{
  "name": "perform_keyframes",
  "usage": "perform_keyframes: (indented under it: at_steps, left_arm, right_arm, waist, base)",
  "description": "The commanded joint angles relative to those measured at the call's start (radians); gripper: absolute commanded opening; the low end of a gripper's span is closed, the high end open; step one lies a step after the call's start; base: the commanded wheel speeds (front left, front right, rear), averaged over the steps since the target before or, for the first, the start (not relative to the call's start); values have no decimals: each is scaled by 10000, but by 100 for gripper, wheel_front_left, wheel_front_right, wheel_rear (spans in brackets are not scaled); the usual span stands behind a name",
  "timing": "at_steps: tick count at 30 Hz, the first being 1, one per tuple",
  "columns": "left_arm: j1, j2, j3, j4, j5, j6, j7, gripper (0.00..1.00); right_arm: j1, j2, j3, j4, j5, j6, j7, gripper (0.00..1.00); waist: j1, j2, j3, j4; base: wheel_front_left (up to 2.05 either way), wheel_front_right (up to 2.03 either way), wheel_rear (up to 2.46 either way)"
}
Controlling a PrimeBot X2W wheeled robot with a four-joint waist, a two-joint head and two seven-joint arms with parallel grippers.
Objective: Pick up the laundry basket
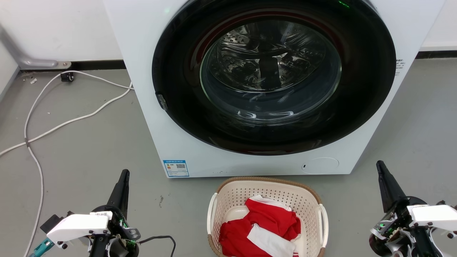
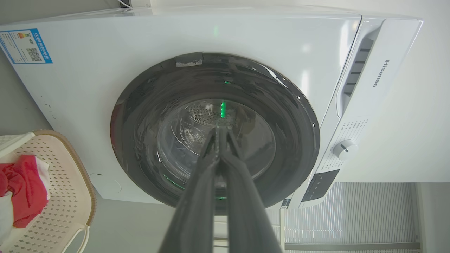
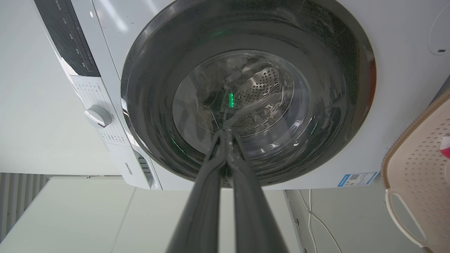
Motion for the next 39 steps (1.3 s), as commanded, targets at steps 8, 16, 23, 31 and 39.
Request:
perform_keyframes:
  at_steps: [8, 16, 23, 31, 39]
  left_arm:
    - [-91, -9, 30, 6, 24, -30, 35, 0]
    - [-91, -10, 30, 5, 25, -30, 35, 0]
    - [35, -6, -11, 65, -1, 2, -10, 100]
    - [219, -25, -33, -18, 399, 1, -343, 100]
    - [233, -21, 57, -383, 1713, 19, -728, 100]
  right_arm:
    - [-110, -30, -4, 7, 40, -3, 12, 0]
    - [-110, -30, -4, 7, 40, -3, 12, 0]
    - [42, 6, 6, 62, -4, 0, -6, 100]
    - [234, 15, 71, 111, -498, -2, -340, 100]
    - [337, 11, 153, -443, -2326, -2, -726, 100]
  waist:
    - [0, -1, 0, 0]
    - [0, -1, 0, 0]
    - [0, -1, 0, 0]
    - [0, -1, 10, 0]
    - [0, -1, 30, -3]
  base:
    - [0, 0, 0]
    - [0, 0, 0]
    - [0, 0, 0]
    - [0, 0, 0]
    - [0, 0, 0]
